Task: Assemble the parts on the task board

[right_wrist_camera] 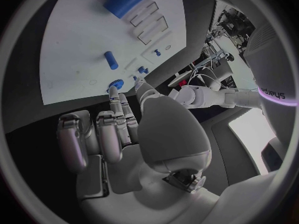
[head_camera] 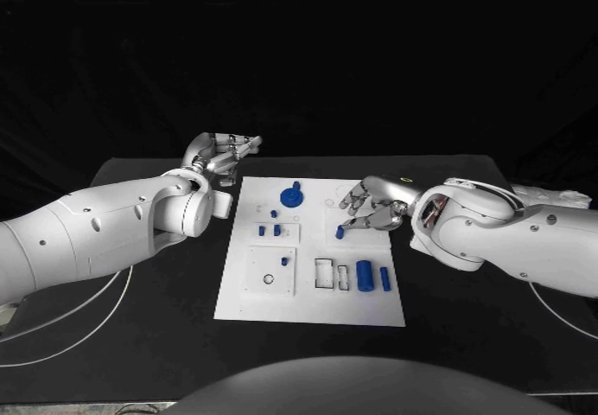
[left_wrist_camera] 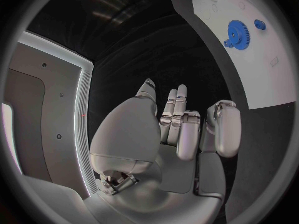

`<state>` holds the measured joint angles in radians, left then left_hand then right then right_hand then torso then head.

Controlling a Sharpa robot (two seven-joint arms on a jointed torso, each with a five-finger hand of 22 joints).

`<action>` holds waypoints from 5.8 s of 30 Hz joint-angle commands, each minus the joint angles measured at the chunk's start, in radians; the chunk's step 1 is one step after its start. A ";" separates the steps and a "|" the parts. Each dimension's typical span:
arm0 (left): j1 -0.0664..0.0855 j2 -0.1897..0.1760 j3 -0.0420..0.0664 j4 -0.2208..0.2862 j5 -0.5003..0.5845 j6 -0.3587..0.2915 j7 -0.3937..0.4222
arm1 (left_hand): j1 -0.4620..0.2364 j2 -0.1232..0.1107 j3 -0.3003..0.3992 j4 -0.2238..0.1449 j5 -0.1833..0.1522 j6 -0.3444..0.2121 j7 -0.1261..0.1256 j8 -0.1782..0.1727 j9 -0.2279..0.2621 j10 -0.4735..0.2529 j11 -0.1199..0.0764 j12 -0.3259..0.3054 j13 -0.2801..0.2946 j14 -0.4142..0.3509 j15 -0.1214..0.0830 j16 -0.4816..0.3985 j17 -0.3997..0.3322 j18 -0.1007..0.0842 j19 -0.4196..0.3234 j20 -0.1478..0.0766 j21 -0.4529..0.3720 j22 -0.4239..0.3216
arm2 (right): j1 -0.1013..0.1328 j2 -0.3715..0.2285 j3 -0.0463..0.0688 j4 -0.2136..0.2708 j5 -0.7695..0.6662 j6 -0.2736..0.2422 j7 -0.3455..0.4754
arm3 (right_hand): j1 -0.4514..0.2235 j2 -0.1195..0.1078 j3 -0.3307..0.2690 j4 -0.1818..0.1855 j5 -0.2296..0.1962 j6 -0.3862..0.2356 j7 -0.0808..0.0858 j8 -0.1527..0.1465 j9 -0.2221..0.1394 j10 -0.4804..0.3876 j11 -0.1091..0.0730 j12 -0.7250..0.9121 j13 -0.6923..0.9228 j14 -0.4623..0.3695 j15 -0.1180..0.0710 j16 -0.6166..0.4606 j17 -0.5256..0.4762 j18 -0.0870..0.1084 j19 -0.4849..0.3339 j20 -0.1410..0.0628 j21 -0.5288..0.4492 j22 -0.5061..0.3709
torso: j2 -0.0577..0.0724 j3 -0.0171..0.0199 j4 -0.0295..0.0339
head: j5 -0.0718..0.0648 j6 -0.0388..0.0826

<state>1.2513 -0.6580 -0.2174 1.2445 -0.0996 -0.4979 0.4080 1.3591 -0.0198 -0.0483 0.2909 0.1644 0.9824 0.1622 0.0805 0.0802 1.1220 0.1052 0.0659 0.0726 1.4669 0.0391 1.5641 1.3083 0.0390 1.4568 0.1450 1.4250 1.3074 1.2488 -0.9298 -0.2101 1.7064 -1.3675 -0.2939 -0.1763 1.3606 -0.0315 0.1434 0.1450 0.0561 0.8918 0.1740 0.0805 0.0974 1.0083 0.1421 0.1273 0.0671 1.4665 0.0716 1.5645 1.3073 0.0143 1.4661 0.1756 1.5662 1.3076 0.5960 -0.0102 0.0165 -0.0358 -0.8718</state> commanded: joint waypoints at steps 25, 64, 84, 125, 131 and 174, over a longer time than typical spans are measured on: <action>0.000 -0.009 0.001 0.011 -0.005 0.005 0.008 | 0.000 0.009 -0.005 0.000 0.003 -0.008 -0.001 -0.004 0.001 -0.008 0.001 0.000 0.000 0.098 0.002 0.000 0.251 -0.004 0.002 0.002 -0.003 0.217 | -0.053 0.109 -0.001 -0.109 -0.213 0.127 -0.095 | 0.050 0.035 0.008 -0.034 -0.003 0.051 -0.018 0.002 -0.005 0.027 -0.019 0.005 -0.003 0.104 -0.008 0.006 0.263 -0.014 0.105 0.002 0.005 0.263 | 0.000 -0.0003 0.0005 | -0.004 0.006; 0.000 -0.014 0.001 0.013 -0.006 0.005 0.007 | 0.004 0.011 -0.007 0.000 0.003 -0.009 -0.001 -0.004 0.001 -0.009 0.001 0.000 0.000 0.098 0.003 0.000 0.252 -0.004 0.003 0.002 -0.001 0.217 | -0.062 0.150 -0.001 -0.138 -0.223 0.097 -0.079 | 0.127 0.081 0.112 -0.048 0.004 0.210 -0.047 0.039 0.008 0.199 -0.065 -0.017 -0.006 0.104 -0.051 0.006 0.263 -0.014 0.105 -0.043 0.005 0.263 | 0.000 -0.0004 0.0015 | 0.001 0.003; 0.000 -0.009 0.001 0.005 -0.006 0.008 0.008 | 0.005 0.012 -0.007 0.000 0.004 -0.009 -0.001 -0.004 0.002 -0.009 0.001 0.000 0.000 0.098 0.003 0.000 0.251 -0.004 0.003 0.002 -0.001 0.217 | 0.042 0.080 0.006 -0.014 -0.147 -0.057 -0.042 | 0.121 0.069 0.114 -0.043 0.002 0.217 -0.041 0.037 0.009 0.211 -0.058 -0.031 -0.007 0.104 -0.047 0.006 0.263 -0.014 0.105 -0.041 0.005 0.263 | -0.001 -0.0014 0.0014 | 0.002 0.014; 0.000 0.011 0.001 -0.022 -0.022 0.018 0.011 | 0.009 0.015 -0.009 -0.001 0.005 -0.010 -0.001 -0.004 0.002 -0.010 0.001 0.000 0.000 0.098 0.003 0.000 0.251 -0.003 0.002 0.002 -0.003 0.217 | -0.096 0.381 0.006 -0.115 -0.233 0.115 0.074 | 0.128 0.063 0.130 -0.041 0.002 0.203 -0.032 0.019 0.004 0.198 -0.049 -0.063 -0.008 0.104 -0.038 0.006 0.263 -0.014 0.105 -0.034 0.005 0.263 | 0.000 -0.0002 0.0006 | 0.079 -0.001; 0.000 0.011 0.001 -0.023 -0.024 0.019 0.011 | 0.011 0.016 -0.010 -0.001 0.006 -0.011 0.000 -0.004 0.001 -0.011 0.002 0.000 0.000 0.098 0.003 0.000 0.251 -0.003 0.001 0.002 -0.004 0.216 | -0.101 0.390 0.006 -0.120 -0.281 0.125 0.072 | 0.129 0.062 0.131 -0.042 0.002 0.203 -0.032 0.018 0.004 0.197 -0.049 -0.064 -0.008 0.104 -0.038 0.006 0.263 -0.014 0.105 -0.034 0.005 0.263 | 0.000 0.0000 0.0008 | 0.079 -0.001; 0.000 0.006 0.001 -0.023 -0.025 0.015 0.011 | 0.011 0.016 -0.010 -0.001 0.006 -0.011 0.000 -0.004 0.001 -0.011 0.002 0.000 0.000 0.098 0.003 0.000 0.251 -0.003 0.001 0.002 -0.004 0.216 | -0.103 0.405 0.006 -0.123 -0.287 0.211 0.067 | 0.127 0.055 0.135 -0.039 -0.001 0.193 -0.030 0.008 0.001 0.181 -0.046 -0.068 -0.008 0.104 -0.035 0.006 0.263 -0.014 0.105 -0.030 0.005 0.263 | 0.000 -0.0011 0.0007 | 0.070 -0.001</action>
<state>1.2506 -0.6526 -0.2173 1.2204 -0.1198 -0.4946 0.4095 1.3670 -0.0119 -0.0536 0.2909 0.1644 0.9754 0.1623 0.0805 0.0801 1.1184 0.1088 0.0659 0.0726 1.4669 0.0391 1.5641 1.3083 0.0390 1.4568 0.1450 1.4251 1.3074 1.1464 -0.5267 -0.2034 1.5847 -1.6418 -0.1057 -0.1130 1.4861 0.0265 0.2735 0.1064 0.0540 1.0758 0.1361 0.0911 0.0919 1.1965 0.0979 0.0654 0.0607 1.4646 0.0302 1.5645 1.3077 0.0143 1.4661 0.1394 1.5662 1.3078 0.5952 -0.0113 0.0171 0.0353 -0.8728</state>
